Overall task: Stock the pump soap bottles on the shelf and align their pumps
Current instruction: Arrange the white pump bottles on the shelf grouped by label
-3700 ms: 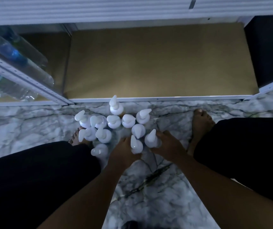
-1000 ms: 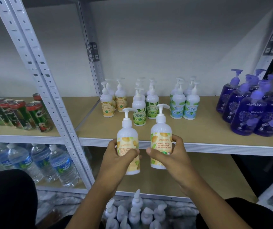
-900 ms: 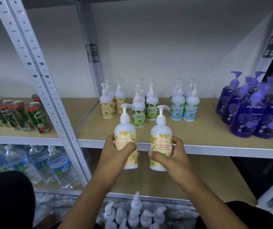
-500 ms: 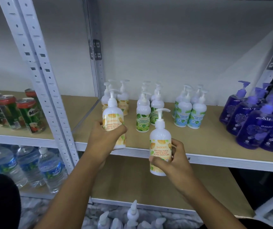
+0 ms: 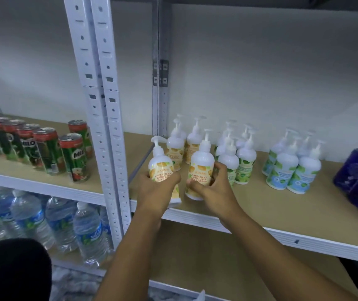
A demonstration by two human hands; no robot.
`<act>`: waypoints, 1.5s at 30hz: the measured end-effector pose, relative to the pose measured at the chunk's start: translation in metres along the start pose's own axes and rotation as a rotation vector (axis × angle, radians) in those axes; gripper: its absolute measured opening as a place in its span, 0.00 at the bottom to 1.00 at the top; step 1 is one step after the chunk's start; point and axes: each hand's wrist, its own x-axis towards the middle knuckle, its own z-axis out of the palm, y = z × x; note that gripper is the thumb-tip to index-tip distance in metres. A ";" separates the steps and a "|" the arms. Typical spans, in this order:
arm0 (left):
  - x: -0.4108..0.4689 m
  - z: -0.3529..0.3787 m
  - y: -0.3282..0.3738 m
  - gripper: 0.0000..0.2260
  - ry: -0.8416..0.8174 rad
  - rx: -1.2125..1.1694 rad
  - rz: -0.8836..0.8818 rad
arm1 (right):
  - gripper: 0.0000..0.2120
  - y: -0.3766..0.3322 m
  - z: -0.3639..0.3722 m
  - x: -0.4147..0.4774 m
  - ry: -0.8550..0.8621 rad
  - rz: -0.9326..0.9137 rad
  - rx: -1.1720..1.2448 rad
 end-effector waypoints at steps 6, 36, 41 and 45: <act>0.010 -0.001 -0.006 0.21 0.025 0.017 -0.028 | 0.31 0.020 0.015 0.020 0.020 -0.011 -0.069; 0.024 -0.012 -0.018 0.26 0.043 0.025 -0.082 | 0.26 0.049 0.038 0.110 0.166 0.072 -0.465; 0.024 -0.012 -0.018 0.26 0.039 0.037 -0.086 | 0.27 0.046 0.038 0.113 0.148 0.087 -0.465; 0.023 -0.012 -0.018 0.26 0.040 0.046 -0.087 | 0.27 0.045 0.037 0.114 0.141 0.096 -0.468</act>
